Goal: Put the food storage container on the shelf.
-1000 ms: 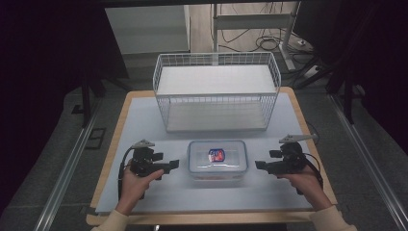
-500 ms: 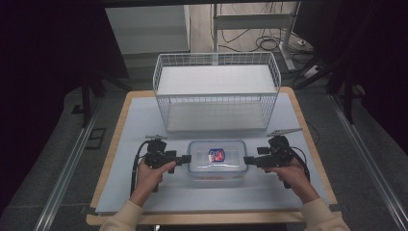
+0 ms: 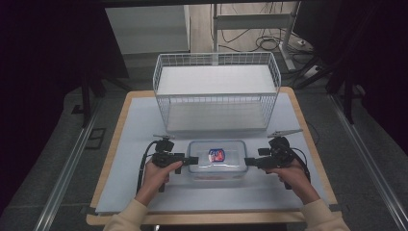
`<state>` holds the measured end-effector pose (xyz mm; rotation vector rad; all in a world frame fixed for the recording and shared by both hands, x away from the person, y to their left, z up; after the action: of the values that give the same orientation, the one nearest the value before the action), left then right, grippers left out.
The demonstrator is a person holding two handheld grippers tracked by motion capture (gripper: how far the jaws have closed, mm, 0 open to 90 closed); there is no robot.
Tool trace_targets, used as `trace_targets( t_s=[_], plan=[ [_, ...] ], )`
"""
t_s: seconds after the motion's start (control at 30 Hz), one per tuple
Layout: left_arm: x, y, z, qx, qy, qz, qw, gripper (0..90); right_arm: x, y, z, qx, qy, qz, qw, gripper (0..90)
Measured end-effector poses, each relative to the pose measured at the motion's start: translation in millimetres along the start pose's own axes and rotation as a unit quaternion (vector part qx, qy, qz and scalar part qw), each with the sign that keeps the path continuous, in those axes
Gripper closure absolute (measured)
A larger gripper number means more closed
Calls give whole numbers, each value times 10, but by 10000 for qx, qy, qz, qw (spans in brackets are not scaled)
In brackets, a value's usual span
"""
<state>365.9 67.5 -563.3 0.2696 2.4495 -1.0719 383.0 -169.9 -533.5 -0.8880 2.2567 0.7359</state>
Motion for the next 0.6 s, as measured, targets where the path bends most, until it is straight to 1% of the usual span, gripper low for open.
trace_targets(
  t_s=[0.03, 0.07, 0.1, 0.17, 0.2, 0.27, 0.37, 0.4, 0.43, 0.6],
  plan=[
    [5, 1, 38, 62, 100, -27, 9999, 174, 1, 2, -1, 1, 6, -10, 10000, 130],
    [8, 0, 59, 119, 129, -78, 9998, 174, 1, 4, -3, 0, 4, -18, 10000, 130],
    [8, 0, 59, 119, 129, -78, 9998, 173, 1, 4, -3, 0, 4, -18, 10000, 130],
    [21, 14, 96, 138, 190, -146, 9996, 167, 0, 6, -13, -11, -4, -31, 10000, 131],
    [30, 15, 109, 227, 218, -182, 9993, 163, -1, 3, -16, -3, -14, -35, 10000, 131],
    [35, 18, 116, 311, 228, -254, 9989, 163, 5, -8, -24, 12, -12, -36, 10000, 131],
    [37, 15, 110, 365, 231, -247, 9988, 190, 13, -15, -20, 37, 7, -32, 10000, 131],
    [39, 4, 106, 437, 229, -251, 9985, 204, 19, -23, -17, 57, 25, -29, 10000, 131],
    [39, 4, 106, 437, 229, -251, 9985, 225, 19, -23, -17, 57, 25, -29, 10000, 131],
    [33, 4, 96, 485, 214, -291, 9982, 247, 23, -33, -10, 81, 34, -29, 10000, 132]
  ],
)
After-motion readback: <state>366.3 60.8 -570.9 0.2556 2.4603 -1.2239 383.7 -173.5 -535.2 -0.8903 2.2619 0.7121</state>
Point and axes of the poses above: each handheld gripper's, and its own axes: z roughly forward along the jaws, x roughly out of its underside, y roughly to its left, the point moved 10 cm from there along z, roughly forward along the jaws, and after that the axes turned 7 degrees about -z, right-handed, at the moved point
